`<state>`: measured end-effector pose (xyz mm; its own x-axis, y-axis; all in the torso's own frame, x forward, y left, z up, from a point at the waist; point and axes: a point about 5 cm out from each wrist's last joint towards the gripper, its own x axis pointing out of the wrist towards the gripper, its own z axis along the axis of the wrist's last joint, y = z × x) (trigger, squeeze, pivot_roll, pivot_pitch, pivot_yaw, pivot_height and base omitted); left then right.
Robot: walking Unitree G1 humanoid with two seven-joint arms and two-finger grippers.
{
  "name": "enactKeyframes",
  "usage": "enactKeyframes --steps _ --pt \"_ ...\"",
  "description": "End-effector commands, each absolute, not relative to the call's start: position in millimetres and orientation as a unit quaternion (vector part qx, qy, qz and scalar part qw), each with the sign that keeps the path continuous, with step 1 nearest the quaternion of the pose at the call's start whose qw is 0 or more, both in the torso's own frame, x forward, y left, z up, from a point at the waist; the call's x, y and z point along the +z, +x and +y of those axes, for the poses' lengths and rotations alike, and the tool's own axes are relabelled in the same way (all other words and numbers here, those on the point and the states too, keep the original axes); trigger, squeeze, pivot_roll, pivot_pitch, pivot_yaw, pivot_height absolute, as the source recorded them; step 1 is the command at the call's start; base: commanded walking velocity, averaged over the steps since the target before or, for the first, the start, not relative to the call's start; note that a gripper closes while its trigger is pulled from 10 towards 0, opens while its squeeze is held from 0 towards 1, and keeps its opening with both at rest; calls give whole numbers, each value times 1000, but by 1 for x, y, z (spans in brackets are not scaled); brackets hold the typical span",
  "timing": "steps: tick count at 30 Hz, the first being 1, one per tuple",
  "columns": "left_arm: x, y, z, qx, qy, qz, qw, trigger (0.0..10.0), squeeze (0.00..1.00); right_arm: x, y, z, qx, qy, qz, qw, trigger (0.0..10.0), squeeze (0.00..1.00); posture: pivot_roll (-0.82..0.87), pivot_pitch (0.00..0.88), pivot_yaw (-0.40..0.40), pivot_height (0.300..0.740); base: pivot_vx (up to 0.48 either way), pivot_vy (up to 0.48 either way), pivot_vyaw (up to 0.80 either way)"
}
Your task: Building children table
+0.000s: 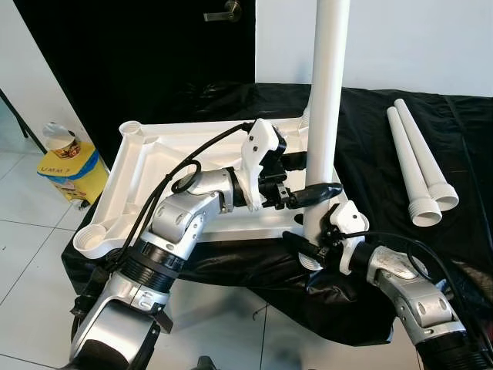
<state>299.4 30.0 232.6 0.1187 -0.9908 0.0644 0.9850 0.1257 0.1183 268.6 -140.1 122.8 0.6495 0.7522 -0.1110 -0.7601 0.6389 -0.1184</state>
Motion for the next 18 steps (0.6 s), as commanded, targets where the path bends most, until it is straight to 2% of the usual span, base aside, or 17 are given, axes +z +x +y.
enactKeyframes --steps 1,11,12,13,16,17,18 --pt "236 294 29 -704 30 -62 707 0 0 128 269 -137 424 -80 17 902 10000 0 -29 0 20 740 0 0 0" --pt "244 292 29 -713 0 -60 699 0 0 131 272 -134 413 -77 7 907 10000 0 -26 0 21 740 0 0 0" --pt "245 292 28 -707 2 -58 705 588 0 133 274 -134 407 -75 3 910 10000 0 -26 0 21 740 0 0 0" --pt "247 293 27 -700 0 -57 712 10000 0 134 276 -135 400 -70 -3 914 10000 0 -24 0 20 740 0 0 0" --pt "248 293 26 -696 -1 -56 716 10000 0 135 277 -135 395 -66 -6 916 10000 0 -24 0 19 740 0 0 0" --pt "251 294 25 -688 -3 -55 724 10000 0 137 279 -136 387 -62 -11 920 10000 1000 -23 0 18 740 0 0 0" --pt "251 294 25 -688 -3 -55 724 10000 0 137 279 -136 387 -62 -11 920 10000 1000 -23 0 18 740 0 0 0"
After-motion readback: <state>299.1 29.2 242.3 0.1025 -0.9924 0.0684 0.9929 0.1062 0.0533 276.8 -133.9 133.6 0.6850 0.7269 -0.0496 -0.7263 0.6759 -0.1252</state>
